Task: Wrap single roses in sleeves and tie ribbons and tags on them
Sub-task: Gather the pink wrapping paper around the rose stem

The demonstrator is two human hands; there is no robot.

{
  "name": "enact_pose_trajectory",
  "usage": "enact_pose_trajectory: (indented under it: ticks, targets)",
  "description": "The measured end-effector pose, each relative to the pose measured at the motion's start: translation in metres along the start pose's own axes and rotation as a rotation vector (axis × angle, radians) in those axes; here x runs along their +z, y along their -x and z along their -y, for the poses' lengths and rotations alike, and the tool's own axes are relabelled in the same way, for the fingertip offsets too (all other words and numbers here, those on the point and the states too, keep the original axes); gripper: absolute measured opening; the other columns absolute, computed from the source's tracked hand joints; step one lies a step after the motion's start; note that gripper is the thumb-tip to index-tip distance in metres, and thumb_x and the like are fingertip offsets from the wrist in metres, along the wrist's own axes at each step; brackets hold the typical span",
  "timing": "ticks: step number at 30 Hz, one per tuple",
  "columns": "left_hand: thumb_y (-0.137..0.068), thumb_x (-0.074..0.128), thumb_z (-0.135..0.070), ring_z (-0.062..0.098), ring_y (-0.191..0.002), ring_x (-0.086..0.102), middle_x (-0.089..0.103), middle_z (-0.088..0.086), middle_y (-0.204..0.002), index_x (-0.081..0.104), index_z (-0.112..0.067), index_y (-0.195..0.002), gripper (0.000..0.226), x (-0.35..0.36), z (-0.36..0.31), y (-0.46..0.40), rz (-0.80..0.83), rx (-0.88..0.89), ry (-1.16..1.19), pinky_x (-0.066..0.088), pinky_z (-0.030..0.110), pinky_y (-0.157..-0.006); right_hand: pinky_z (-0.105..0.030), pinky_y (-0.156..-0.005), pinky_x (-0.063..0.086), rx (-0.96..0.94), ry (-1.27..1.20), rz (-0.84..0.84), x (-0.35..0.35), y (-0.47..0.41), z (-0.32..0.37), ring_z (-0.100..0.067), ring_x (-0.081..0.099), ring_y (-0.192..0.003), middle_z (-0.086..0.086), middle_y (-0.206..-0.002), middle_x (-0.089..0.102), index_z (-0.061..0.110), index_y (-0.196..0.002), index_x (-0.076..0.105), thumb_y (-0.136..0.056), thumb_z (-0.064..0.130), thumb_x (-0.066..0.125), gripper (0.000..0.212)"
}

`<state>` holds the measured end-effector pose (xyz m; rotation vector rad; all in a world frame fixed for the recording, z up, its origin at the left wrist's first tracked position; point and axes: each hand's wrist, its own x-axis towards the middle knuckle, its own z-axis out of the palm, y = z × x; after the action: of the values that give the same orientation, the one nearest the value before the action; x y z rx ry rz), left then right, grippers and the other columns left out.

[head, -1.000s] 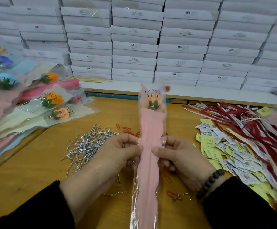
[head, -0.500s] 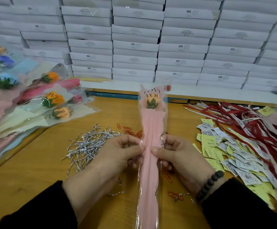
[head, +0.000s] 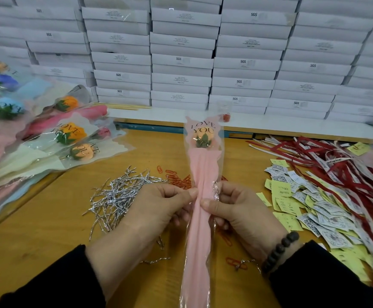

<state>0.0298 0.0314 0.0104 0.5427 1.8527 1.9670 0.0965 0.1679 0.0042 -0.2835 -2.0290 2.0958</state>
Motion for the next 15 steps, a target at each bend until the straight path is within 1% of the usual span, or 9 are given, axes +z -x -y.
enact_pose_trajectory:
  ticks: [3,6,9,12,15]
  targets:
    - [-0.079,0.067,-0.005,0.008,-0.038,0.048,0.057,0.008,-0.049,0.067,0.012,-0.076,0.017,0.001,-0.0011,0.0011,0.0,0.017,-0.039,0.037,0.015,-0.038,-0.013,-0.039,0.035,0.002,0.024,-0.002,0.0001,0.0001,-0.0002,-0.003,0.044,-0.04,-0.002,-0.067,0.066,0.006,-0.092,0.067,-0.08,0.001,0.067,0.013]
    - [-0.081,0.064,0.001,0.007,-0.036,0.048,0.058,0.006,-0.047,0.068,0.011,-0.078,0.011,0.0015,-0.0019,0.002,0.0,0.02,-0.055,0.038,0.015,-0.037,-0.014,-0.04,0.037,0.002,0.03,0.0,-0.0001,-0.0001,0.0,-0.002,0.045,-0.04,0.0,-0.066,0.067,0.007,-0.092,0.067,-0.08,0.001,0.066,0.013]
    - [-0.081,0.064,0.002,0.006,-0.035,0.048,0.058,0.004,-0.046,0.069,0.009,-0.08,0.009,0.0018,-0.0022,0.0033,0.003,0.003,-0.053,0.039,0.015,-0.038,-0.013,-0.04,0.037,-0.001,0.022,-0.008,-0.0002,0.0004,0.0001,-0.002,0.045,-0.039,0.0,-0.065,0.067,0.006,-0.092,0.067,-0.08,0.0,0.066,0.013]
    - [-0.081,0.064,0.001,0.004,-0.036,0.049,0.06,0.001,-0.047,0.071,0.005,-0.083,0.008,0.0036,-0.0033,0.0048,0.028,-0.011,-0.065,0.041,0.014,-0.04,-0.013,-0.039,0.038,0.0,0.007,-0.022,-0.0015,0.0008,0.001,-0.002,0.045,-0.039,-0.003,-0.069,0.068,0.005,-0.095,0.066,-0.081,0.001,0.065,0.015]
    - [-0.08,0.065,0.001,0.004,-0.036,0.048,0.06,0.001,-0.048,0.069,0.006,-0.083,0.007,0.0047,-0.0037,0.0047,0.011,-0.003,-0.08,0.04,0.014,-0.039,-0.013,-0.04,0.039,0.005,0.025,-0.017,-0.0011,0.0015,0.0016,-0.003,0.047,-0.04,-0.002,-0.072,0.07,0.006,-0.097,0.067,-0.081,0.002,0.066,0.016]
